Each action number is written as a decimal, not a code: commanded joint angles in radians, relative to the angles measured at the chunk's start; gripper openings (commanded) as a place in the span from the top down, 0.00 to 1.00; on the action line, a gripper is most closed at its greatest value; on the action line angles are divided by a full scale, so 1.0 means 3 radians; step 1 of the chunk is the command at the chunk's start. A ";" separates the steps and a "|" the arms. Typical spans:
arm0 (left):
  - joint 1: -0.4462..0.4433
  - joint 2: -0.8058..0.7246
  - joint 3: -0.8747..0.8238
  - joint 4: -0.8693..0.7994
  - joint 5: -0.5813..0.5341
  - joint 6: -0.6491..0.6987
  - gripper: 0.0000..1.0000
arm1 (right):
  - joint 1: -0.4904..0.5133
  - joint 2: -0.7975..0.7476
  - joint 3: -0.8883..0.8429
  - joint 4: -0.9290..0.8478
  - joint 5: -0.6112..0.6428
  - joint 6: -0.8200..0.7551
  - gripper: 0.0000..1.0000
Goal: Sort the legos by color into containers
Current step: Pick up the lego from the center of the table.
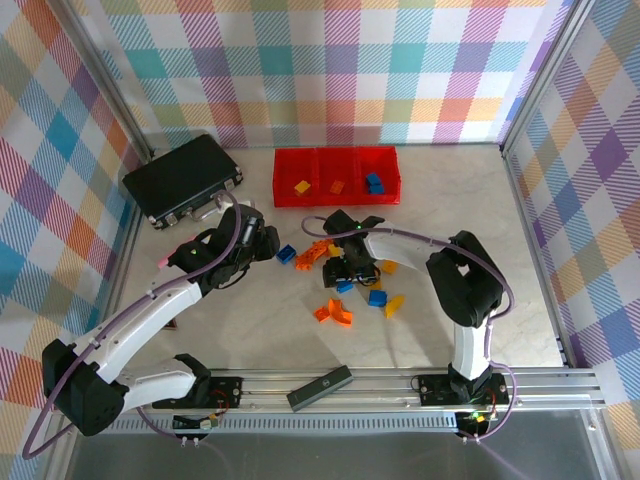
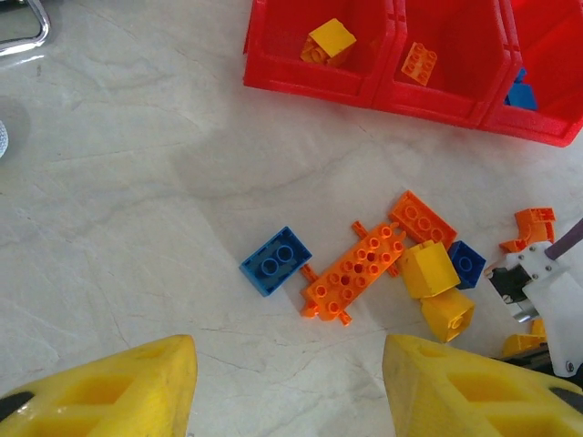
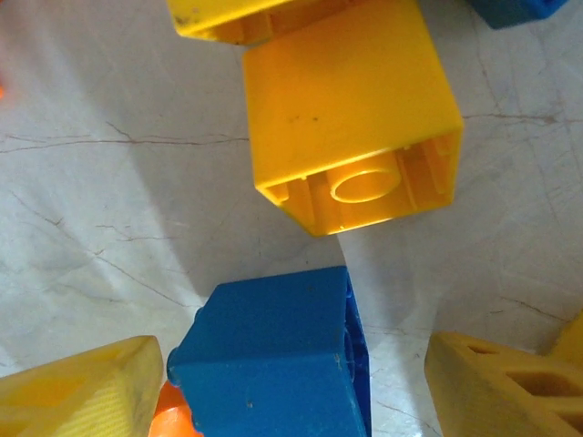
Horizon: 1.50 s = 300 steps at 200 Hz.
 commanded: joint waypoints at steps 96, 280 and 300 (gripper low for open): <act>0.0027 -0.0051 -0.0004 -0.0143 -0.0065 0.0008 0.43 | 0.0044 0.0175 0.0157 -0.0037 0.0105 -0.0052 0.41; 0.0027 -0.0067 0.0034 -0.0191 -0.0083 0.0012 0.43 | -0.0523 0.0044 0.1312 -0.0407 0.0359 -0.0424 0.54; 0.0027 -0.0099 0.0044 -0.0226 -0.0103 0.0009 0.43 | -0.0783 0.0236 0.1586 -0.0326 0.0324 -0.0446 0.54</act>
